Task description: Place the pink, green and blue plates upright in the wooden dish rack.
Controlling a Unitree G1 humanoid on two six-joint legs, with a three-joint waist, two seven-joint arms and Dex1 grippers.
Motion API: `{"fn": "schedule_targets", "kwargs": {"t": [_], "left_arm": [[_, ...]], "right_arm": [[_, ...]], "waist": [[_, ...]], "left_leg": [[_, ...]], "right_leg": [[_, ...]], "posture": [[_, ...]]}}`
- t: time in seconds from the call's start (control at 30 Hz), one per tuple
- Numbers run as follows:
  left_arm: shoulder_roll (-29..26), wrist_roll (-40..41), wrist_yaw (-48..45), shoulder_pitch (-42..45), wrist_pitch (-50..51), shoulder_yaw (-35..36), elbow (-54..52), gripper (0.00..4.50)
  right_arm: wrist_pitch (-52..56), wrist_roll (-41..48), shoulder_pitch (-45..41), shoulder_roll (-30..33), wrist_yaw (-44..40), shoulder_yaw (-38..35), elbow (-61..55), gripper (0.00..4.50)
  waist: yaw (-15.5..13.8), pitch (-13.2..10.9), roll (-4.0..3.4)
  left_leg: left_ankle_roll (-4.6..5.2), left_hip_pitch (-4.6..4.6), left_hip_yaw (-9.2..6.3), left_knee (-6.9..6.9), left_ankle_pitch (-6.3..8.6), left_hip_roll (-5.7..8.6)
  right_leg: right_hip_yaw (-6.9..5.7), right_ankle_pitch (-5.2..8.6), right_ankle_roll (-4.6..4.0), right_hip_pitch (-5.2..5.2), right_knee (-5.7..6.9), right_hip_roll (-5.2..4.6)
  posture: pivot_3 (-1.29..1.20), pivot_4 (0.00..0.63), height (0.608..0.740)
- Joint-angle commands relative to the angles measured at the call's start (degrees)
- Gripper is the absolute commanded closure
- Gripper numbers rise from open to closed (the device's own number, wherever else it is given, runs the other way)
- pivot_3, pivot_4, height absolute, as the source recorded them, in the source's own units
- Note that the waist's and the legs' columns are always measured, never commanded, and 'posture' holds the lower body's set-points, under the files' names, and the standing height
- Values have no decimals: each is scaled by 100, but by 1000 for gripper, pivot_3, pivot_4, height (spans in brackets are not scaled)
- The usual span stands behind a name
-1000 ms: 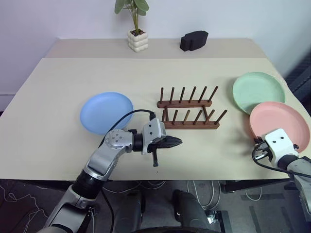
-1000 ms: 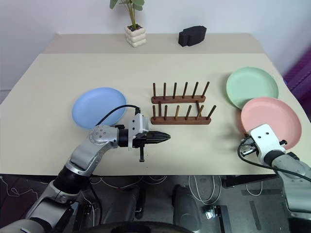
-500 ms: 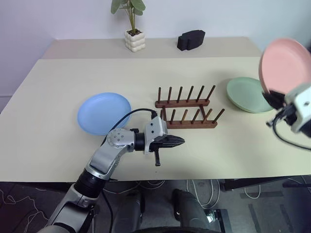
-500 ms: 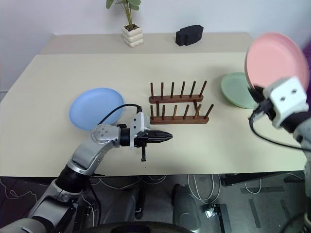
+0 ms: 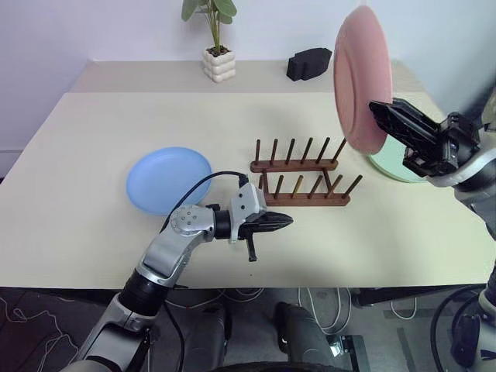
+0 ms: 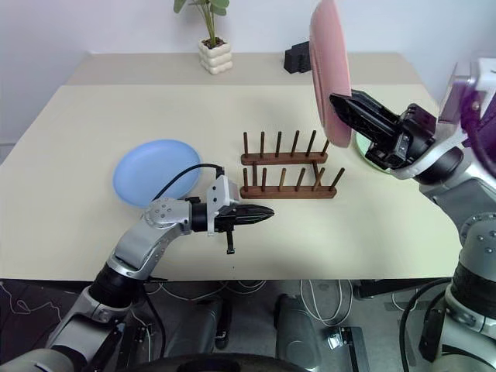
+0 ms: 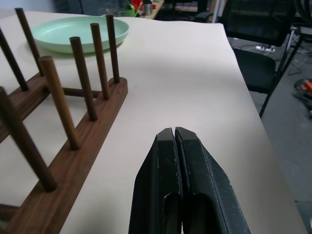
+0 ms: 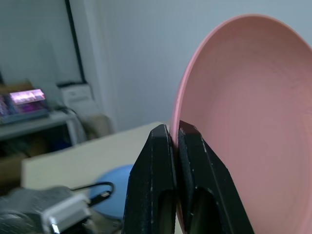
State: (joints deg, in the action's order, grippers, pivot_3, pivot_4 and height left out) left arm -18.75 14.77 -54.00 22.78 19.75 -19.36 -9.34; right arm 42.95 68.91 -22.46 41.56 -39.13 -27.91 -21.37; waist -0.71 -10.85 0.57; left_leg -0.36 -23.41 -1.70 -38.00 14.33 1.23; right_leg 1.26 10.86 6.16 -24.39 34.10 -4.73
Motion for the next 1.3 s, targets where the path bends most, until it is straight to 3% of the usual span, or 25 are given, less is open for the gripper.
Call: {"fn": "schedule_targets", "kwargs": {"t": [0.03,0.47,1.13,1.23,1.3], "left_arm": [[-20,107,36,-11,-8,105,-262,4500],[-127,165,165,-75,17,149,-353,4500],[-188,190,263,-153,27,168,-431,4500],[-188,199,266,-163,31,168,-438,4500],[-192,207,269,-171,35,169,-447,4500]], "right_arm": [[163,586,-167,4,-35,-124,263,4442],[338,520,-129,-202,-15,-67,1435,4442],[264,387,93,-497,-64,-192,1759,4442],[190,332,88,-498,-68,-238,1830,3582],[141,303,89,-507,-50,-253,1838,2576]], "waist": [[4,0,0],[4,1,-3],[15,1,-5],[17,1,-5],[16,1,-5]], "left_leg": [[0,0,0,0,0,0],[2,0,3,0,1,0],[3,0,4,1,2,0],[3,0,4,1,2,-1],[3,0,4,1,2,-1]], "right_leg": [[0,0,0,0,0,0],[0,0,0,-1,0,1],[2,0,1,-2,1,3],[1,0,1,-2,1,4],[1,0,1,-2,1,4]], "posture": [[0,150,736],[0,150,736],[0,150,736],[0,150,736],[0,150,736]]}}
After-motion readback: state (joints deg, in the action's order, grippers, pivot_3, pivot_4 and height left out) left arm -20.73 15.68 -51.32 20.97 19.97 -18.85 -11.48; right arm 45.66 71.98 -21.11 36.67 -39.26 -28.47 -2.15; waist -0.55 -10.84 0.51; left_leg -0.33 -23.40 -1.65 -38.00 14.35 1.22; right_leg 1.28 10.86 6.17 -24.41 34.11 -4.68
